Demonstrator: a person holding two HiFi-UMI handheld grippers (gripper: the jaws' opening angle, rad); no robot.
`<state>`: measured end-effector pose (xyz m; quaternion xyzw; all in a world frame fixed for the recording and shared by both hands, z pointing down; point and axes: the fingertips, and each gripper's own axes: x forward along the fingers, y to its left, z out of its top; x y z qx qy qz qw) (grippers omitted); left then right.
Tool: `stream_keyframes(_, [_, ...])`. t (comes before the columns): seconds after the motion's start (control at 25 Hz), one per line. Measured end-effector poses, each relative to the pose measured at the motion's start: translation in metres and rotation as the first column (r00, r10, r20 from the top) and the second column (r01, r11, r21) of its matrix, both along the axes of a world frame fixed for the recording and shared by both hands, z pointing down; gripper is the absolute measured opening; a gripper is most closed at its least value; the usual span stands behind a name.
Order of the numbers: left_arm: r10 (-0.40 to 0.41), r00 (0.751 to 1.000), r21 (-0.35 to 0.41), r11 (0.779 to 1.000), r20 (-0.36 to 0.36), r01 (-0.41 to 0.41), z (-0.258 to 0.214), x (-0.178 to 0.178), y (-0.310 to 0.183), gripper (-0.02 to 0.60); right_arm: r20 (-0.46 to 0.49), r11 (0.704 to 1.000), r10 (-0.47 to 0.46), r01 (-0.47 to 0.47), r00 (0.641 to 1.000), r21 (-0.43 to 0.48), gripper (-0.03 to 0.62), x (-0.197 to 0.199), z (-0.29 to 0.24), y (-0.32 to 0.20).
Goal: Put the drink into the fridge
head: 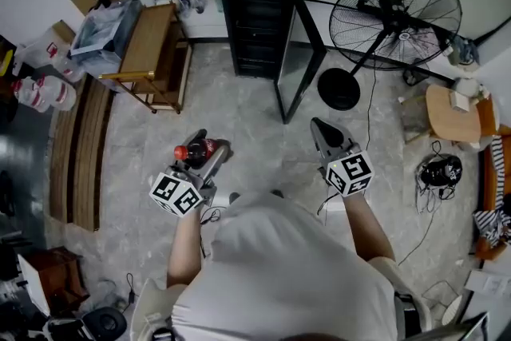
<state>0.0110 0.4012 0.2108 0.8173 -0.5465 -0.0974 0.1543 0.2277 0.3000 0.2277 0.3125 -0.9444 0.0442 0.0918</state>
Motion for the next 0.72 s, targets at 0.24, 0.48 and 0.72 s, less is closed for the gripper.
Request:
stream_keyframes(0.24, [-0.019, 1.0, -0.011, 1.0, 0.008, 0.019, -0.003, 0.01, 0.002, 0.296, 0.013, 1.0, 0.003, -0.003, 1.0, -0.006, -0.005, 0.011, 0.001, -0.004])
stream_keyframes(0.48, [-0.045, 0.999, -0.017, 0.999, 0.005, 0.045, 0.0, 0.027, 0.003, 0.296, 0.009, 1.0, -0.018, 0.018, 1.0, -0.014, -0.003, 0.029, 0.006, -0.009])
stream_keyframes(0.72, [-0.083, 0.996, -0.021, 0.996, -0.022, 0.083, 0.002, 0.043, 0.003, 0.296, 0.012, 0.998, -0.056, 0.056, 0.998, -0.024, -0.003, 0.042, 0.012, -0.016])
